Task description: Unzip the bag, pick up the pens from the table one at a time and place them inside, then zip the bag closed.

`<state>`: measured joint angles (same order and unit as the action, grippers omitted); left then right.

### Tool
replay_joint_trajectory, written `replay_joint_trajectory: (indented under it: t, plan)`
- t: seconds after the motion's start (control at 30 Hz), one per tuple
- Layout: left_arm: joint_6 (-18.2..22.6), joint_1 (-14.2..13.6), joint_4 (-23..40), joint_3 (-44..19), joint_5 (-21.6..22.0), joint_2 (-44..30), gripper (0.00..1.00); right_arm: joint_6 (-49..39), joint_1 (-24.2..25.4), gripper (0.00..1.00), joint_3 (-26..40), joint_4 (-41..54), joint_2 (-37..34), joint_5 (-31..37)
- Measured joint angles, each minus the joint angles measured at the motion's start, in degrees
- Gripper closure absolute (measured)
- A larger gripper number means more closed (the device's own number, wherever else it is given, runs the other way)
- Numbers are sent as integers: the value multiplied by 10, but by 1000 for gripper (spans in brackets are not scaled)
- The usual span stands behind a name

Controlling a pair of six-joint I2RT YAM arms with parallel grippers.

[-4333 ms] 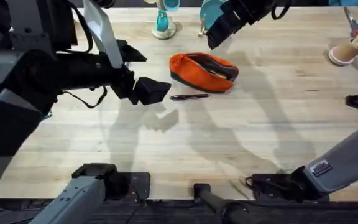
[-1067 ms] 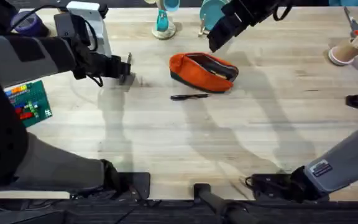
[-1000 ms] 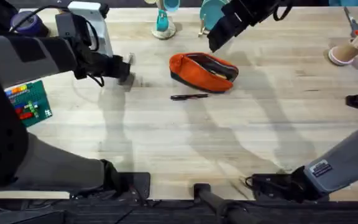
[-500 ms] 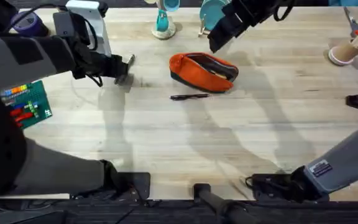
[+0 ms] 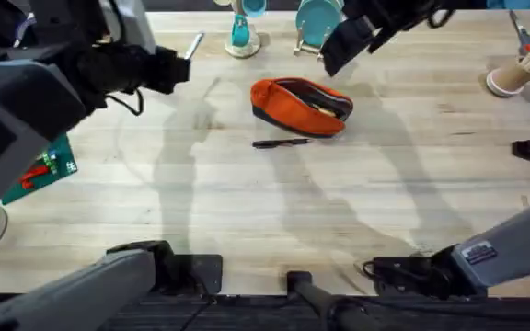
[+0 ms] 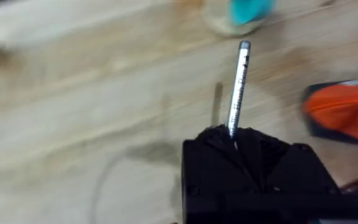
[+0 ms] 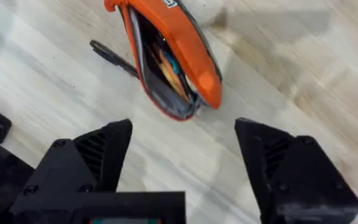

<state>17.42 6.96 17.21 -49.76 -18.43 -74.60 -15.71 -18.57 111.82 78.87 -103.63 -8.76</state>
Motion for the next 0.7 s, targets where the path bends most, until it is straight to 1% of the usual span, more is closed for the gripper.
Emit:
replay_joint_trajectory:
  t: [0.2,0.37,0.43,0.53,0.6,0.7]
  plan:
    - [56,-91,-14,0,-12,42,957,12,0,4,5,18,61,7]
    - [88,-154,-34,0,-16,45,959,16,8,6,5,24,104,7]
    - [93,-174,-48,0,-23,45,959,16,19,5,5,23,124,7]
    - [99,-196,-71,0,-50,45,958,18,40,5,-8,16,161,8]
    - [101,-205,-85,0,-73,45,959,18,54,5,-29,9,190,9]
    - [103,-217,-104,0,-109,45,959,18,77,5,-79,-8,238,11]
